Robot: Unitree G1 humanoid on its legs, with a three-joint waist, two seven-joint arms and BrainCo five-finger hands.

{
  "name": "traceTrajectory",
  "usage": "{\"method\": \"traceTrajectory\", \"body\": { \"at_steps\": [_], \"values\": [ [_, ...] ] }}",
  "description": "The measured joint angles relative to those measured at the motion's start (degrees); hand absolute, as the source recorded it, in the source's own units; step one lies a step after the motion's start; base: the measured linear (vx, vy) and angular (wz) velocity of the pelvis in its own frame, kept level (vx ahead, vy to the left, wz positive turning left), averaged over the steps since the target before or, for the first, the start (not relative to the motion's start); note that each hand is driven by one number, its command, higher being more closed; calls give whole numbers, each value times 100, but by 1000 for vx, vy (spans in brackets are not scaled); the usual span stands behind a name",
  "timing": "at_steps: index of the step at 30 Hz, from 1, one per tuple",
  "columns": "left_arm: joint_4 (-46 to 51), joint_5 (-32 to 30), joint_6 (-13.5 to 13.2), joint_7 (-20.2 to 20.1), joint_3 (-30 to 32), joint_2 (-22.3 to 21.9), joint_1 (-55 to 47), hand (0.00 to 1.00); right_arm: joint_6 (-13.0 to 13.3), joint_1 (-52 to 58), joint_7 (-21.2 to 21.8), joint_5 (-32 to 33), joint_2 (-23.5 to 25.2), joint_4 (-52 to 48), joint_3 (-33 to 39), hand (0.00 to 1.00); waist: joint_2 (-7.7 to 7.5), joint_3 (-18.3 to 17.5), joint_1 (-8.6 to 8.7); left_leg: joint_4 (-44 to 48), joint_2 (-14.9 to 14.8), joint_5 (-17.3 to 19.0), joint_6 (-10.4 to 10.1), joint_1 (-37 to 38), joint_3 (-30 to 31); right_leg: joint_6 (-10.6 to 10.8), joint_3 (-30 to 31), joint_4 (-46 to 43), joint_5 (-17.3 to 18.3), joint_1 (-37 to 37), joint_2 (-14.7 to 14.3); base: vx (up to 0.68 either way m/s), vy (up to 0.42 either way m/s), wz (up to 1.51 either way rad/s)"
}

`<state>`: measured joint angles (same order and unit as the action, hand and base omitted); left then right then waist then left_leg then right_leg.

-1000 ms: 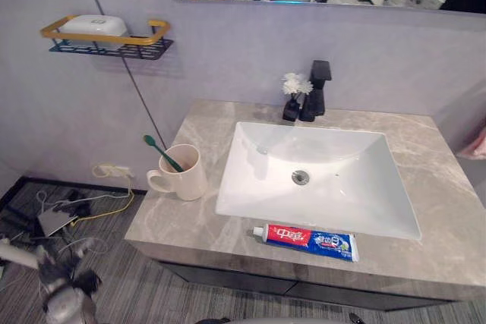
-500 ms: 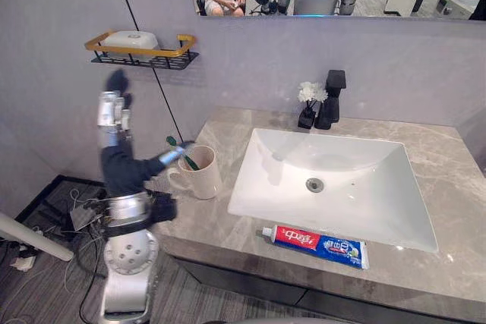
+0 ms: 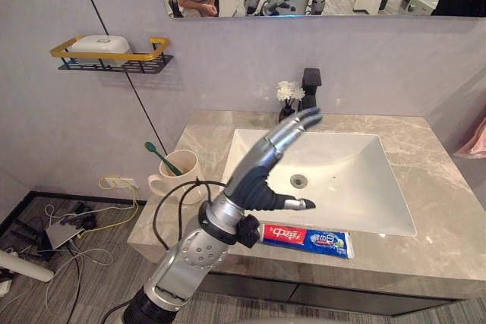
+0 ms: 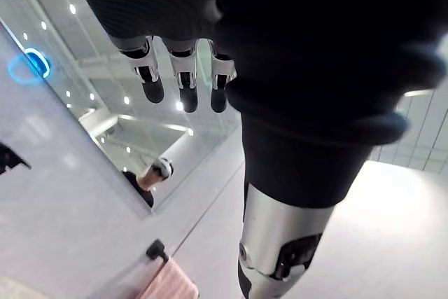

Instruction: Organize washtable

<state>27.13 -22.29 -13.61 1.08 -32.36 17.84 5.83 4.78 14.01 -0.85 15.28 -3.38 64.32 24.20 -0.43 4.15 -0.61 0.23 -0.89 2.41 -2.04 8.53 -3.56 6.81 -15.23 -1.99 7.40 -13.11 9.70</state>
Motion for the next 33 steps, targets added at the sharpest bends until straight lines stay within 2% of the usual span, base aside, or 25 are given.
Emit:
{"method": "traceTrajectory", "body": {
  "at_steps": [3, 13, 18, 33],
  "values": [
    [-182, -96, -1, -229, -260, 55, 4, 0, 8, -10, 1, 0, -2, -10, 1, 0, -4, -2, 0, 0, -1, -1, 1, 0, 0, 0, 4, -14, 0, 9, 1, -23, -1, 0],
    [-947, -329, 98, -596, -687, 101, 18, 0, 13, -10, 6, 0, -4, -68, 1, 0, -79, -18, 1, -8, 1, -6, 0, 2, 12, 0, -14, -31, 1, 10, 6, -21, -3, 0],
    [-1432, -550, 219, -634, -743, 215, 17, 0, 12, 0, 21, 3, -8, -231, 3, 0, -102, 0, 42, -103, -2, -60, -28, 78, 53, -2, -79, 25, -1, -71, -8, -23, -14, 4],
    [-2009, -822, 387, -733, -727, 151, 18, 0, -28, -129, 112, 112, 18, -395, 32, 0, -78, 103, 292, -419, -19, -158, -44, 264, 7, -7, -68, 220, -27, -180, -59, -3, -7, -1]
  ]
}}
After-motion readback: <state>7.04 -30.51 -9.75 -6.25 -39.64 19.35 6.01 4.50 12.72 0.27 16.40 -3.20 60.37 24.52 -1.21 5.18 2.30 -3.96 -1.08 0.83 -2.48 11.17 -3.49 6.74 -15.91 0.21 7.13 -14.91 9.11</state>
